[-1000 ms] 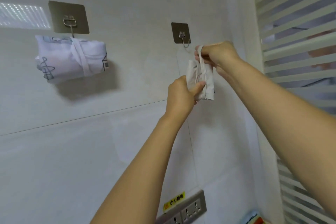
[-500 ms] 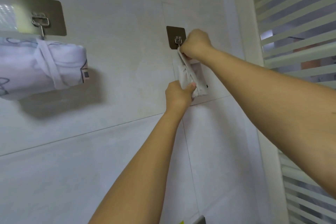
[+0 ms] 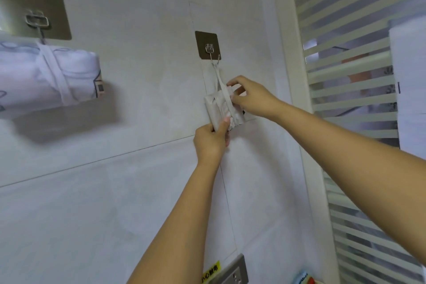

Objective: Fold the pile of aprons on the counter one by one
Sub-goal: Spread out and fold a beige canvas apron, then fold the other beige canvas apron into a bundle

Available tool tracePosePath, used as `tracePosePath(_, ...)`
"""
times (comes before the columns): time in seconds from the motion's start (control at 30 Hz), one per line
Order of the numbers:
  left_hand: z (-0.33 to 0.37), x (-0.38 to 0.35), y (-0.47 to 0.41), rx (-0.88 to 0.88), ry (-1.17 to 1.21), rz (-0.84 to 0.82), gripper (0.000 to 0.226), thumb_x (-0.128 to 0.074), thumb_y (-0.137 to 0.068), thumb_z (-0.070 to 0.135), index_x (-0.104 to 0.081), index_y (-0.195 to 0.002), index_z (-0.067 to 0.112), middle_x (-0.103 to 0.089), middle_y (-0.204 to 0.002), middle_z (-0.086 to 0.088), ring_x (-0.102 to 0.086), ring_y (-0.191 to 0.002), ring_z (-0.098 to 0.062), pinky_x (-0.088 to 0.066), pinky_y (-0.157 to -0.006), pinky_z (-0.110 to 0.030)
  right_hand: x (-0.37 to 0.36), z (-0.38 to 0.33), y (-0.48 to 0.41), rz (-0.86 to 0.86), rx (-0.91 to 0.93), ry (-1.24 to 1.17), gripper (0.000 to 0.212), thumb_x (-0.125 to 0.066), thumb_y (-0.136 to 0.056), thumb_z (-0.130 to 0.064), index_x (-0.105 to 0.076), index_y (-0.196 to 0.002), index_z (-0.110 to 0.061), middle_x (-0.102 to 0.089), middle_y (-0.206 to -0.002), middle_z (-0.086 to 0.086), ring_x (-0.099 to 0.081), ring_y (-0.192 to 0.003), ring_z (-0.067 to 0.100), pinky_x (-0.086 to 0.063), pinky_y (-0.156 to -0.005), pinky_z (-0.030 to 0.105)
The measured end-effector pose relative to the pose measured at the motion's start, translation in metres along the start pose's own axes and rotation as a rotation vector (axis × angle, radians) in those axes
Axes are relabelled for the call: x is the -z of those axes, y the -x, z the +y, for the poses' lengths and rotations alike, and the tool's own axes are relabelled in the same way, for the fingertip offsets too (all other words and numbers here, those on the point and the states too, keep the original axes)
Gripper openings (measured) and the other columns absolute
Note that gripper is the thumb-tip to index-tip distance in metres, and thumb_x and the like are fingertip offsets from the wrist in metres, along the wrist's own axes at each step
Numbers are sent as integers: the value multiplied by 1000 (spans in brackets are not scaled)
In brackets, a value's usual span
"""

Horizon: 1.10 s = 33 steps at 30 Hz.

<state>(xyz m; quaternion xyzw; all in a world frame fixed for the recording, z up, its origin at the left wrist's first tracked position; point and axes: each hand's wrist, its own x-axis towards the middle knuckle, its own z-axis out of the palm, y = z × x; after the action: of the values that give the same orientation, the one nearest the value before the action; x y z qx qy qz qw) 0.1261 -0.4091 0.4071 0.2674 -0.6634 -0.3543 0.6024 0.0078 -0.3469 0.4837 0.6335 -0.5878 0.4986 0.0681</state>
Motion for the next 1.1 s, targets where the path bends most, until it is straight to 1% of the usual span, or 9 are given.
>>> tracePosePath(0.17,12,3,-2,53,-41,-69,38,-64,-91,33,-65,-74,0,-66,-62,-8,-66,-56,-20,-59,-74,-44,-2,3,15,-4,134,202,55,-53,-92,-9,-41,-142,-29,-49,-123,12,-51,-109,26,-44,-96,33)
tracePosePath(0.33,18,5,-1,70,-185,-60,49,-65,-88,40,-67,-83,-8,-67,-61,-10,-66,-54,-20,-60,-71,-43,-8,1,23,-28,103,330,63,-49,-94,-19,-21,-149,-33,-43,-128,15,-55,-100,31,-47,-84,32)
tracePosePath(0.43,18,11,0,76,-316,-75,59,-64,-85,53,-68,-80,-6,-68,-61,-11,-70,-60,-24,-60,-69,-41,-7,-3,27,-6,60,336,75,-55,-89,-12,-16,-151,-27,-37,-137,16,-54,-107,34,-48,-82,33)
tracePosePath(0.6,12,24,9,77,-439,-93,65,-63,-83,58,-70,-81,-7,-70,-63,-10,-70,-62,-22,-60,-71,-38,-1,-2,37,-15,-9,277,81,-53,-85,0,-14,-152,-25,-30,-143,17,-55,-100,31,-40,-71,27)
tracePosePath(0.77,12,32,12,60,-441,-101,60,-62,-86,52,-71,-78,-6,-69,-61,-9,-70,-63,-23,-59,-73,-38,3,-3,43,-6,-57,257,80,-51,-85,0,-14,-152,-24,-30,-143,18,-55,-101,31,-41,-72,28)
tracePosePath(0.9,11,40,17,18,-461,-109,48,-65,-86,47,-67,-64,4,-71,-66,-9,-70,-70,-27,-58,-76,-39,4,-11,52,36,-51,234,75,-55,-88,-6,-18,-151,-22,-32,-141,16,-52,-93,25,-43,-78,29)
tracePosePath(0.97,12,45,27,-60,-459,-92,33,-69,-84,41,-65,-84,9,-70,-78,-4,-68,-78,-25,-56,-77,-36,6,-18,62,82,-32,215,74,-56,-87,-5,-20,-150,-22,-32,-141,15,-50,-94,21,-43,-83,27)
tracePosePath(1.03,17,49,50,-194,-417,-93,25,-72,-82,25,-56,-99,16,-61,-88,1,-61,-76,-16,-50,-70,-25,8,-19,80,143,-9,214,77,-57,-83,2,-24,-148,-22,-31,-143,12,-48,-111,24,-40,-87,24)
tracePosePath(1.1,20,50,78,-316,-375,-124,28,-66,-81,4,-51,-99,20,-51,-91,1,-50,-67,-8,-40,-61,-10,9,-16,104,194,6,252,82,-53,-76,13,-30,-145,-25,-29,-142,7,-38,-126,24,-37,-88,21)
